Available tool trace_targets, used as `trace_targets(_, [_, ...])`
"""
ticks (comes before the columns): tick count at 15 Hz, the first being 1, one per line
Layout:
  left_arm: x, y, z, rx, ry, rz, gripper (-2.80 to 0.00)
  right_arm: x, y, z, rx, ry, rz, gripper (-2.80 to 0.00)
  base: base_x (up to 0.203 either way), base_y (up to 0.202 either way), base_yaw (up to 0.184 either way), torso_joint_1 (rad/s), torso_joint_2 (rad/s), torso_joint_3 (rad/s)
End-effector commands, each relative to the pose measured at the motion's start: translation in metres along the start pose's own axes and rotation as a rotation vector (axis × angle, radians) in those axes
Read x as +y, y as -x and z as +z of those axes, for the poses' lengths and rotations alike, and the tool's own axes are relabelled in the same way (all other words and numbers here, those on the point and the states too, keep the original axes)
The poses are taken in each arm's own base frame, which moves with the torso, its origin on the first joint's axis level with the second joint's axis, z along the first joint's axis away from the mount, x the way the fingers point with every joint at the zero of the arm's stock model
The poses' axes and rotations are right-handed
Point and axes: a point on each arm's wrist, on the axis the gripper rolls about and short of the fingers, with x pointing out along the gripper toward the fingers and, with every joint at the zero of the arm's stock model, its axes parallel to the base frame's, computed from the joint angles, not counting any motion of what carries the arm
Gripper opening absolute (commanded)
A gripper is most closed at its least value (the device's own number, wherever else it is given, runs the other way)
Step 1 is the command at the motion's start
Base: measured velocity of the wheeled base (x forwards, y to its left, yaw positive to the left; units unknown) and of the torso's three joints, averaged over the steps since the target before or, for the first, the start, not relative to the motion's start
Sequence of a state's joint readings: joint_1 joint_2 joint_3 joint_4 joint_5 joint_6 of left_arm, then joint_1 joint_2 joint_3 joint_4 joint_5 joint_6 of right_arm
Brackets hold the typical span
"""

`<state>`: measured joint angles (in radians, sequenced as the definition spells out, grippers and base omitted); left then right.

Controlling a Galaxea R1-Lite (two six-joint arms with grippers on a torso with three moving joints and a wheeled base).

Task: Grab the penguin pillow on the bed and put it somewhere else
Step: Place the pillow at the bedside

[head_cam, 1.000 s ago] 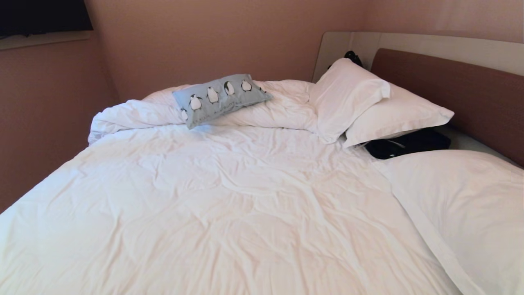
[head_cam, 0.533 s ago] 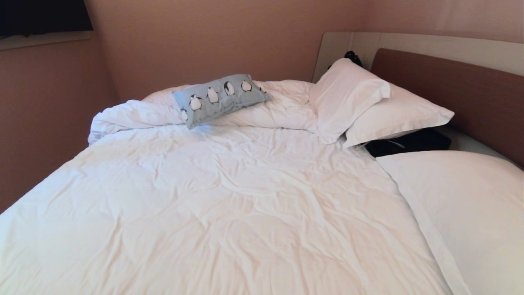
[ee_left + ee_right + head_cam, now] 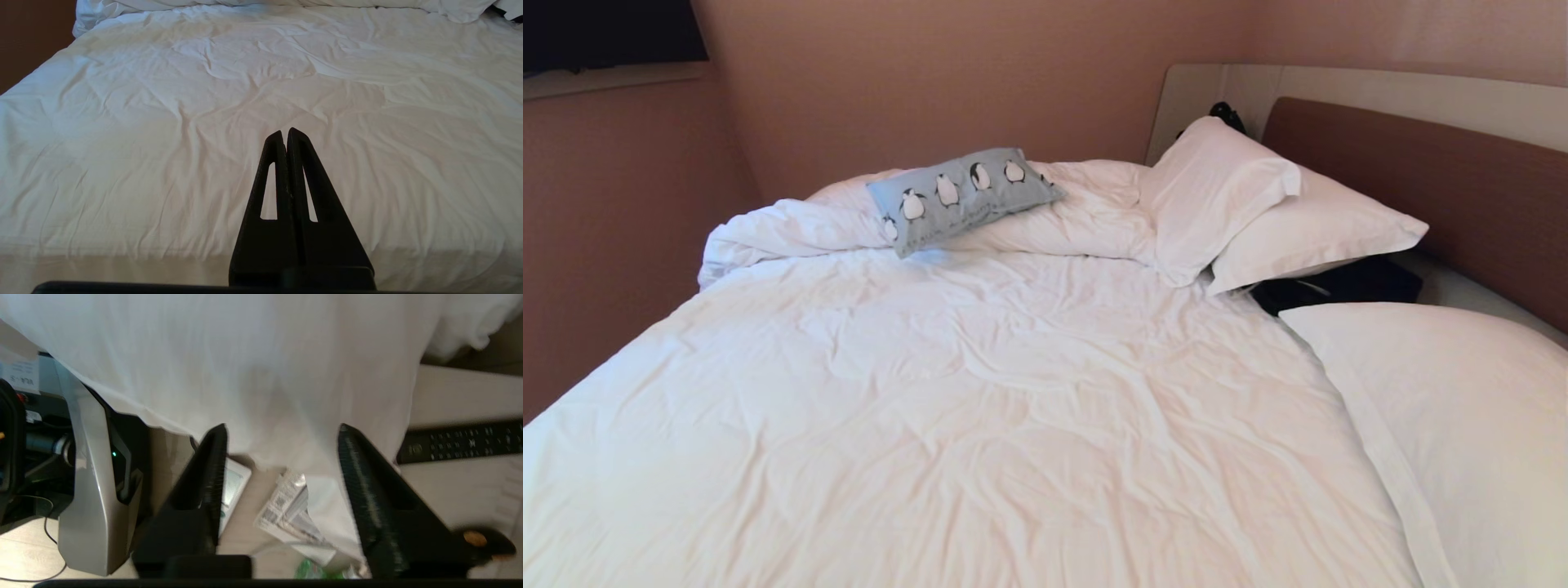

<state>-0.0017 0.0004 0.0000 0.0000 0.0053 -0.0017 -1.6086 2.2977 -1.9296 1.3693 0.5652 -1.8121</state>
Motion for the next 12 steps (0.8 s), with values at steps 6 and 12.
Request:
trace_targets(6, [0.000,0.000,0.000,0.000,0.000,0.001,-2.80,0.032,0.023,0.059,-0.297,0.000,0.004,0.00,0.000,0.000,0.000,0.000,0.00,0.000])
trace_targets(12, [0.000,0.000,0.000,0.000,0.000,0.001,-2.80,0.083,0.035,0.138,-0.298,0.166,0.027,-2.80,0.000,0.000,0.000,0.000,0.00,0.000])
